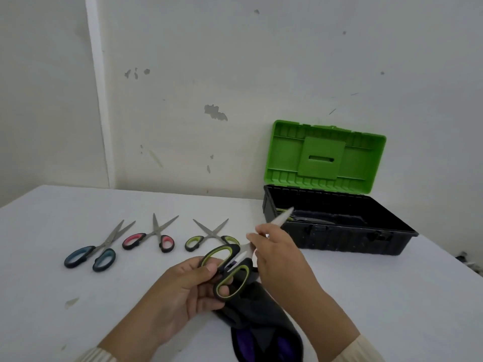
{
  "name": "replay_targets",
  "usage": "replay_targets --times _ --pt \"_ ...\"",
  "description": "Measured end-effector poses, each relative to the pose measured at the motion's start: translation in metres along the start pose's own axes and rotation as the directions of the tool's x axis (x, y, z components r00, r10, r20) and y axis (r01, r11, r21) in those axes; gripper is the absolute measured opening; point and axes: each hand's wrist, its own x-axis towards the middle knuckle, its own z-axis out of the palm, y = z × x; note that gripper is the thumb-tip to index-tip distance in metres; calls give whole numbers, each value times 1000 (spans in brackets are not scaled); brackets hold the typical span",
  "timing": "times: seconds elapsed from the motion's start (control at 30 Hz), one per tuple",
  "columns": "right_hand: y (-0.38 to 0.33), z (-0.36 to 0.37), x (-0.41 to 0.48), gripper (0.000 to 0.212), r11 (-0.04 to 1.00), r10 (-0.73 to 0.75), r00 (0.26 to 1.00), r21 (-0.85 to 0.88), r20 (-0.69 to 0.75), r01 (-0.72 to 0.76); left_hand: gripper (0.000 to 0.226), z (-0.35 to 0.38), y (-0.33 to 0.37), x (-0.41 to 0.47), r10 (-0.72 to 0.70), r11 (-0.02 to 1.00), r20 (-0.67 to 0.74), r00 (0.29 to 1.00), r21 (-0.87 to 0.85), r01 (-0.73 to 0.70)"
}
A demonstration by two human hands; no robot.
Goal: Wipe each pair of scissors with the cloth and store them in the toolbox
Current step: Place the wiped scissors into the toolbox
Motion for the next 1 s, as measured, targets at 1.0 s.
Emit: replay_targets --times 1.0 --pt "226 -2 135 22 848 501 679 -462 537 -261 51 90 -81 121 252 -242 193 948 961 -132"
